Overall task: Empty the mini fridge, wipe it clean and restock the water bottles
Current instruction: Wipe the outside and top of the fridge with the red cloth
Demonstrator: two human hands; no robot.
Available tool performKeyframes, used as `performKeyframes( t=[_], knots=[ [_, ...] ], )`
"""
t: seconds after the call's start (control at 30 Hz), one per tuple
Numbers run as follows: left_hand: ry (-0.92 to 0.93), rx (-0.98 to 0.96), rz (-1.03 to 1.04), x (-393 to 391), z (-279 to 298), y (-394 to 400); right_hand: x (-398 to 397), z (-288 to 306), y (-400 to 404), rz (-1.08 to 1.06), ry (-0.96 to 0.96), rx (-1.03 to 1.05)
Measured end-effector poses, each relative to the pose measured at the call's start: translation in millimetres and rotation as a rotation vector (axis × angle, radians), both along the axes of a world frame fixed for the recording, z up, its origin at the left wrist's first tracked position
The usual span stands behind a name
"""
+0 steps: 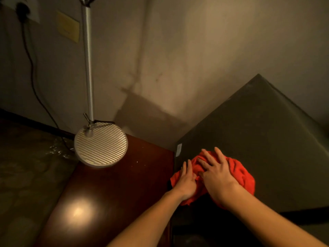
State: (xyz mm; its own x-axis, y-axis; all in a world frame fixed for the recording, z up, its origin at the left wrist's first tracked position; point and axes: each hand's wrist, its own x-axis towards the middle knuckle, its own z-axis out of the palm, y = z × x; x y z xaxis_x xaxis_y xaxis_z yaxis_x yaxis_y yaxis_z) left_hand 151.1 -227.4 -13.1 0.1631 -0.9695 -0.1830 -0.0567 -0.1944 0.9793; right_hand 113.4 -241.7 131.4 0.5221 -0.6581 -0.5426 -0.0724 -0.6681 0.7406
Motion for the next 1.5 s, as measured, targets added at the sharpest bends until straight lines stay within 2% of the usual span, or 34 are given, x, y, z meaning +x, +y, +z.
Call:
performKeyframes(
  t=[0.1, 0.23, 0.4, 0.5, 0.6, 0.73, 0.8, 0.87, 0.97, 1.0, 1.03, 1.1, 1.17, 1.2, 1.3, 1.37, 1.4, 1.43, 1.47, 1.5],
  knots=[
    [-0.011, 0.052, 0.042, 14, -15, -27, 15, -22, -18, -0.026, 0.011, -0.051],
    [-0.022, 0.225, 0.084, 14, -19, -40, 22, -38, -26, -0.039, -0.001, -0.063],
    [-0.043, 0.240, 0.046, -6, -16, -14, 5, -36, -4, -0.067, -0.044, 0.065],
    [0.019, 0.258, -0.055, -13, -16, 8, -6, -27, 20, -0.096, -0.032, 0.076],
    [0.041, 0.180, -0.096, -24, -22, 28, -22, -19, 40, -0.141, -0.150, 0.092],
    [0.015, -0.028, -0.075, -24, 46, 78, -61, -11, 54, -0.031, -0.497, 0.064],
    [0.015, -0.102, -0.065, -29, 67, 86, -81, -8, 51, -0.079, -0.582, 0.068],
    [0.025, -0.175, -0.052, -32, 93, 91, -81, 25, 68, -0.029, -0.633, 0.032],
    [0.053, -0.265, -0.003, -34, 138, 94, -82, 80, 83, -0.040, -0.950, -0.094],
    [0.049, -0.285, 0.004, -34, 149, 92, -82, 97, 86, -0.050, -0.998, -0.124],
    [0.044, -0.309, 0.003, -32, 160, 91, -82, 114, 88, -0.026, -0.993, -0.152],
    [0.029, -0.381, -0.010, -16, 185, 90, -76, 143, 91, 0.086, -0.842, -0.225],
    [-0.022, -0.441, -0.042, 3, 191, 84, -68, 154, 93, -0.021, -0.688, -0.198],
    [-0.040, -0.441, -0.067, 12, 186, 82, -63, 153, 89, -0.021, -0.669, -0.216],
    [-0.036, -0.344, -0.130, 21, 148, 79, -54, 113, 77, -0.077, -0.570, -0.132],
    [-0.026, -0.282, -0.157, 17, 116, 78, -51, 77, 67, -0.117, -0.633, -0.081],
    [-0.011, -0.232, -0.169, 15, 102, 76, -50, 62, 62, -0.086, -0.730, -0.053],
    [-0.016, -0.195, -0.172, 13, 84, 72, -48, 43, 55, -0.145, -0.757, 0.033],
    [-0.020, -0.154, -0.179, 12, 69, 69, -42, 33, 53, -0.120, -0.740, 0.007],
    [-0.032, -0.119, -0.194, 11, 54, 66, -38, 18, 48, -0.134, -0.627, -0.032]
  ],
)
